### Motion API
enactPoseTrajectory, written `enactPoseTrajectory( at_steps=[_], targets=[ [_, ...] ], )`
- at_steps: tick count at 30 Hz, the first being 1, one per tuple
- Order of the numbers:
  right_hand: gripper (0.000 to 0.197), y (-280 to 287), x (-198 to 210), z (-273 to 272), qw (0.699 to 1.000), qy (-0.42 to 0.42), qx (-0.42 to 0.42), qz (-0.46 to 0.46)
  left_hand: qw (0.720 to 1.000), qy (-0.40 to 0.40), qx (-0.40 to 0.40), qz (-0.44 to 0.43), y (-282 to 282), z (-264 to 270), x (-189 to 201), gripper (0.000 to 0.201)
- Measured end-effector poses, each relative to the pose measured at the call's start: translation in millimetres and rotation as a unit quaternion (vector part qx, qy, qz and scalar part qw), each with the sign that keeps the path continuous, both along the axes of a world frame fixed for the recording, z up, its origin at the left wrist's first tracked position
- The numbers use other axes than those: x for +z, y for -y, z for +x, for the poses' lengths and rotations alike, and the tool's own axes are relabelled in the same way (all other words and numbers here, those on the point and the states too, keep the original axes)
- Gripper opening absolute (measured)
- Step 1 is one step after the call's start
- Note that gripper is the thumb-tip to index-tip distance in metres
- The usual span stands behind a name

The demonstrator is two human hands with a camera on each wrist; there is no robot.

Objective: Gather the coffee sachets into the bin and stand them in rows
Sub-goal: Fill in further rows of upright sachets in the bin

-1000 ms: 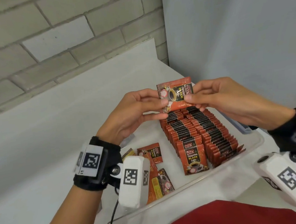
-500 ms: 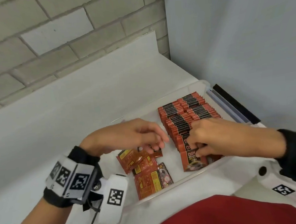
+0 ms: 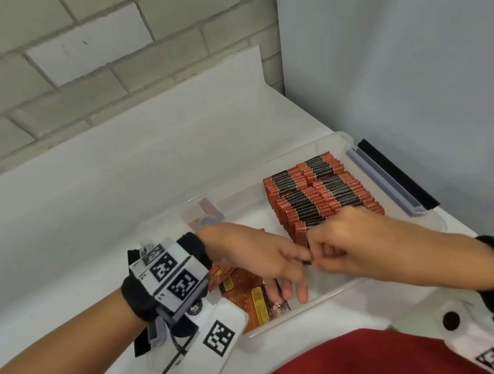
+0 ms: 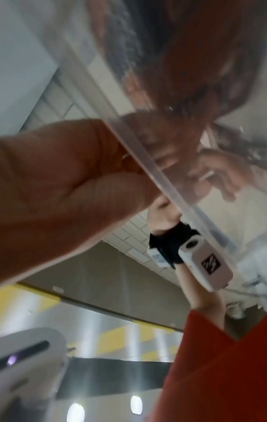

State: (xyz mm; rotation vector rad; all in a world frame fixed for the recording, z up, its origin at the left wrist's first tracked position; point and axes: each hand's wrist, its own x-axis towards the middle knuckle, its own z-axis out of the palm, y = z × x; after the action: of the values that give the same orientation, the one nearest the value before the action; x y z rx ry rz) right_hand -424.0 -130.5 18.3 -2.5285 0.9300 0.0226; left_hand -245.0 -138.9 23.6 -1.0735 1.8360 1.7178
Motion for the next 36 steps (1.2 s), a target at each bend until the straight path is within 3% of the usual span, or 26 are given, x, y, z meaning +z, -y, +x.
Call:
enactPoseTrajectory(
  at_steps=[3,6,7,9,11,14,20,24,29,33,36],
  targets=[
    [0.026,-5,-8,5,0.998,-0.038,-0.029,0.046,0.999,0.027,-0.026,-0.028,2,1,10,0.027],
    [0.033,-2,-9,5,0.995,-0.043,-0.054,0.073,0.969,0.066,-0.077,-0.225,13,11,36,0.034],
    [0.035,-2,-9,6,0.994,-0.049,-0.059,0.076,0.952,0.048,-0.062,-0.295,17,14,46,0.034],
    [0.035,-1,-10,8,0.993,-0.063,-0.06,0.084,0.938,-0.006,-0.028,-0.347,22,16,57,0.046],
    [0.032,-2,-11,11,0.994,-0.085,-0.038,0.064,0.937,0.014,-0.071,-0.341,22,12,54,0.067],
    [0.032,-3,-13,13,0.995,-0.076,-0.02,0.06,0.936,0.118,-0.154,-0.294,20,7,29,0.086],
    [0.034,-5,-26,11,0.997,-0.03,-0.022,0.075,0.901,0.173,-0.22,-0.333,26,13,7,0.1],
    [0.035,-3,-26,11,0.997,-0.047,-0.026,0.063,0.918,0.158,-0.208,-0.297,33,15,7,0.1],
    [0.035,0,-26,13,0.996,-0.063,-0.032,0.058,0.954,0.083,-0.089,-0.274,34,26,22,0.095],
    [0.034,-2,-26,12,0.995,-0.067,-0.042,0.069,0.934,0.124,-0.085,-0.325,29,28,19,0.097],
    [0.033,-3,-23,13,0.994,-0.075,-0.044,0.063,0.927,0.179,-0.114,-0.309,31,27,13,0.096]
  ],
)
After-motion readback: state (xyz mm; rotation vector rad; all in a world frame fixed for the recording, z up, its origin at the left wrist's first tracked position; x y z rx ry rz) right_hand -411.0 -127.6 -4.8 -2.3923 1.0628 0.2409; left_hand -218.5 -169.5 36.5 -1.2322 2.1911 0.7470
